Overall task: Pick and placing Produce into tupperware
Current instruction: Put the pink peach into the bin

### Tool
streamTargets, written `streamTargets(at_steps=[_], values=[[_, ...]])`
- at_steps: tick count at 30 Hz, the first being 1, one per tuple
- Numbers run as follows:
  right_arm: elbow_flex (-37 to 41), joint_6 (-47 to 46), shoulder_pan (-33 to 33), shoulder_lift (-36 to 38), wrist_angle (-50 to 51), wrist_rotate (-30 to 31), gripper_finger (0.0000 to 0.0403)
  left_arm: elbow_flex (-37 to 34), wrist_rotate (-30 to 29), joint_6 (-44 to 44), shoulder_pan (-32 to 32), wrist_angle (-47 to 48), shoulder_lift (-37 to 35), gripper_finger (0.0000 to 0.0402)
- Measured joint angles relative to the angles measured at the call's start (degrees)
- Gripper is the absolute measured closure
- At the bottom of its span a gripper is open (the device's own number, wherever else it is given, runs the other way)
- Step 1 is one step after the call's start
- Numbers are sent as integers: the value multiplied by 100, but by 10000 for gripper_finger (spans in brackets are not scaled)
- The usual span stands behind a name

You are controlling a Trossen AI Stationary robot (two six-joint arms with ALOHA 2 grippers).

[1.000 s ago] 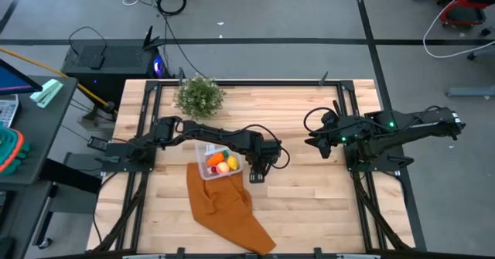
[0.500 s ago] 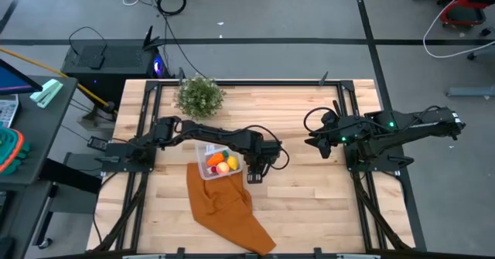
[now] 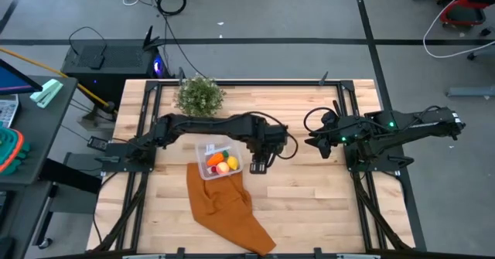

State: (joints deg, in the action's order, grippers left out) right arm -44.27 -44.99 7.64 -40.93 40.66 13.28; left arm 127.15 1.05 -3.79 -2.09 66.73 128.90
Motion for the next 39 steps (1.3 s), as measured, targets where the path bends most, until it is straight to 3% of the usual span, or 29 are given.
streamTargets(at_steps=[5,16,20,31,39], values=[[0,19,-2,0,0,0,229,768,-228,-182,4,580,-2,285],[0,44,0,0,4,4,229,728,-314,-135,48,1345,-83,285],[0,48,-1,0,4,6,229,726,-4,175,147,1906,-83,282],[0,21,-1,0,3,52,229,719,111,588,400,2050,-184,293],[0,70,0,0,0,55,229,724,119,796,452,1795,-736,292]])
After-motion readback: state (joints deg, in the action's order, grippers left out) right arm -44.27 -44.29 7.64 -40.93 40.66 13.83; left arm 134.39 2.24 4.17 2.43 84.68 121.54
